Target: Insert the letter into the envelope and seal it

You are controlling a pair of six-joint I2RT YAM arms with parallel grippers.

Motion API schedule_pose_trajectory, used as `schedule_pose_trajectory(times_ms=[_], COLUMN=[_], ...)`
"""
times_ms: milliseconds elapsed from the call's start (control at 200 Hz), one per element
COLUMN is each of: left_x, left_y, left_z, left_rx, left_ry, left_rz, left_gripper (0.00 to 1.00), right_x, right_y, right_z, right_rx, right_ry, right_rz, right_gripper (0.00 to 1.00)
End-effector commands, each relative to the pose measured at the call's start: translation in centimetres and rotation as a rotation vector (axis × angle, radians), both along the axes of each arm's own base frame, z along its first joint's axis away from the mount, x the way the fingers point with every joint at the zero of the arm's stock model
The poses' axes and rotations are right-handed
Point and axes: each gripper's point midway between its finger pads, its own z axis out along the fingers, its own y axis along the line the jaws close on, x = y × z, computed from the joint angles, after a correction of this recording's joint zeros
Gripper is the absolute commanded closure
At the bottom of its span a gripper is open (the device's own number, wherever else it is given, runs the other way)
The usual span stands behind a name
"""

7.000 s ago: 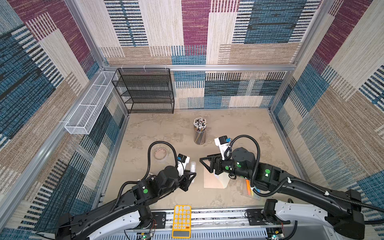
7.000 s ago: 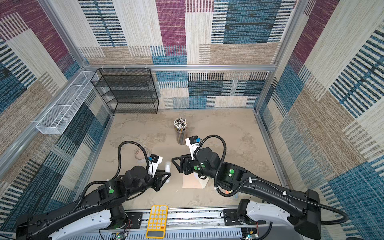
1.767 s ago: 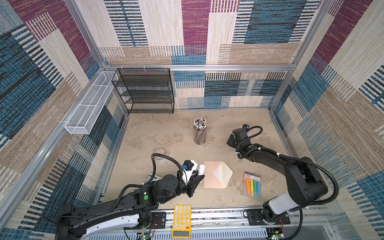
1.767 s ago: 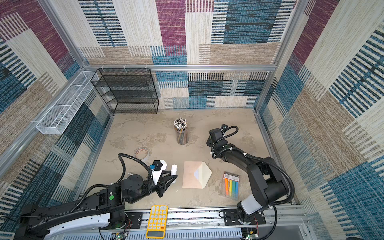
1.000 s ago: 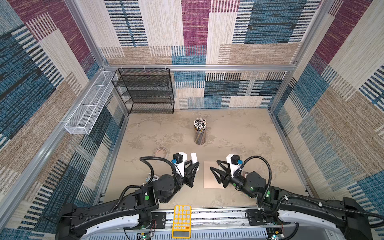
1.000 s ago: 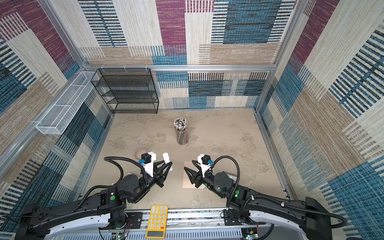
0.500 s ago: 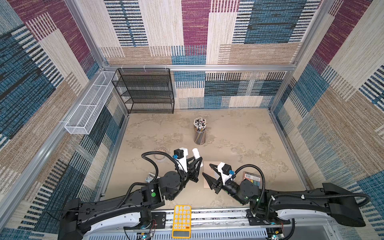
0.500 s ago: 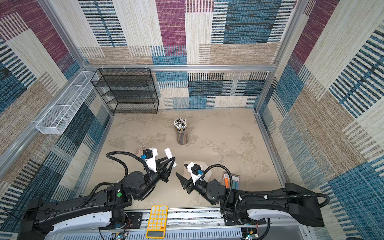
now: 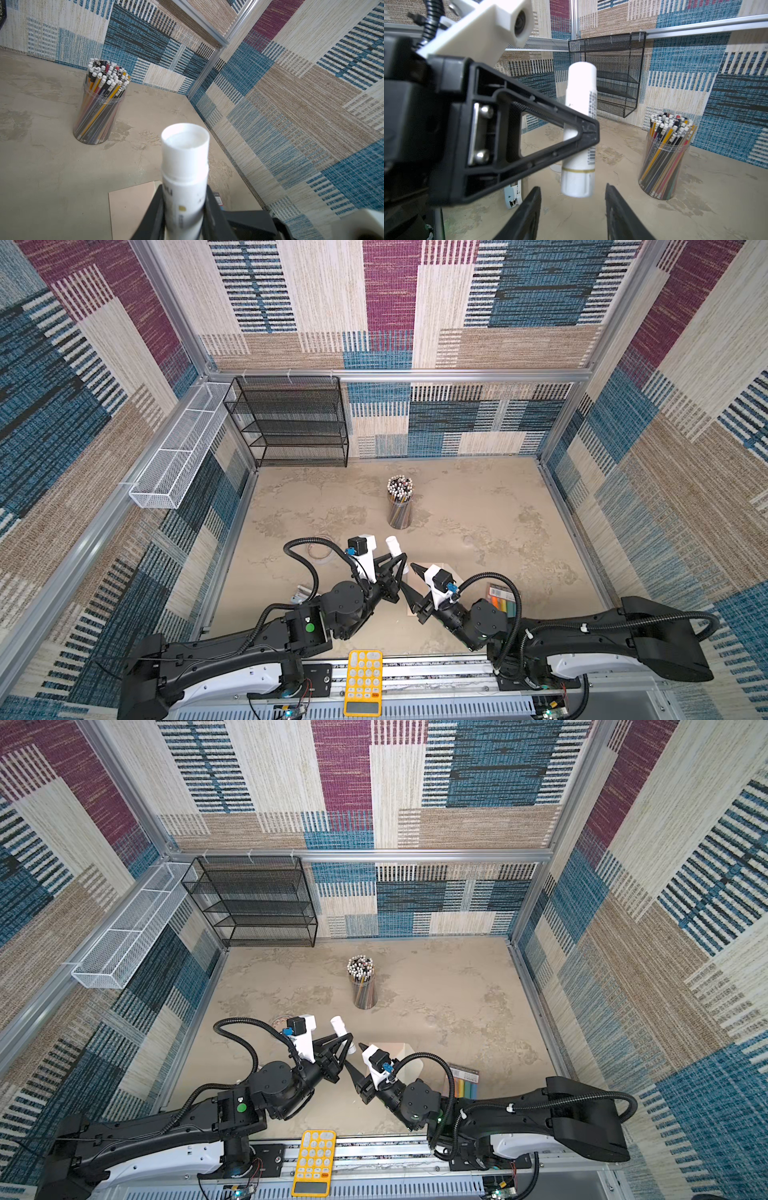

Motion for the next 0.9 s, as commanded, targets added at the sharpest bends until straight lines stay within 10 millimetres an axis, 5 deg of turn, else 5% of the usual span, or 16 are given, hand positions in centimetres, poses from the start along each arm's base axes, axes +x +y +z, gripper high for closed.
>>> schedule_pose_trajectory(times_ms=[0,235,897], left_x=[-0.1,-0.2,0.0], left_y=[-0.4,-0.5,-1.8], left_z=[1.1,1.2,0.6], left_rx=[-0.066,-0.061,-0.02], left_ry=[0.002,0.003,0.016], left_rz=[-0.014,-0.022,-0.041], left_gripper=[1.0,1.0,1.0], right_x=[0.6,1.0,0.7], right_y=[0.2,0.4,0.3], right_z=[0.8,0.4,0.0], right_rx=[0.004,-0.014,-0.05], right_ry=[-0.02,-0.009,0.023], right_rz=[-0.041,-0.068,-0.046], right_gripper=[0.5,0.65,0.83])
